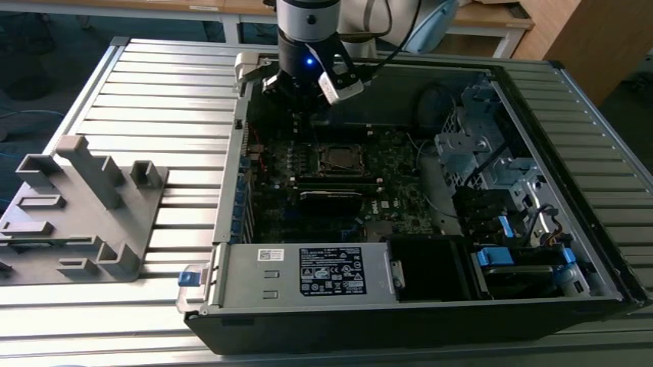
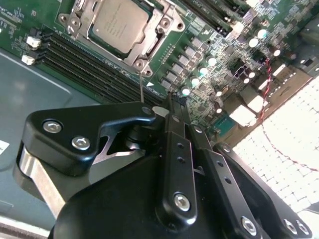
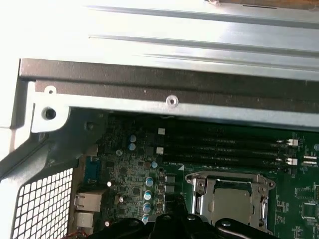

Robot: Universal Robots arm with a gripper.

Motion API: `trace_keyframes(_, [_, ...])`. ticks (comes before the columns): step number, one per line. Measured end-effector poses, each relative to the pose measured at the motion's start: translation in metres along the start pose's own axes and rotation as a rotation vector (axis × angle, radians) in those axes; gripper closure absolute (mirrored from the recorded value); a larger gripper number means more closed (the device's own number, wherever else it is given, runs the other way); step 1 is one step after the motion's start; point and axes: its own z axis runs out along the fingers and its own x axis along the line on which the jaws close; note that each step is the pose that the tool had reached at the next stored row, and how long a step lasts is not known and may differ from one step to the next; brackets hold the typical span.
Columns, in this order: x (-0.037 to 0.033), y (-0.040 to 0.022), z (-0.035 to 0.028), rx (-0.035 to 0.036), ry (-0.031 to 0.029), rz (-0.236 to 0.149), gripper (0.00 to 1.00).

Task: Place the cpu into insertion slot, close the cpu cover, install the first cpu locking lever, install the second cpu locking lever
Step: 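Install the first cpu locking lever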

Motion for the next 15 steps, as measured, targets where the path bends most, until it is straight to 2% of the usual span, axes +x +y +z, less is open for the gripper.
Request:
trace_keyframes(6, [-0.0001,0.0025,0.0003,-0.0006,0.0000,0.000,0.89])
trace_keyframes(12, [-0.0001,0.0028,-0.0037,-0.0005,0.0001,0.000,0.89])
trace_keyframes(15, [0.0001,0.0029,-0.0036,-0.0012,-0.0002,0.000,0.89])
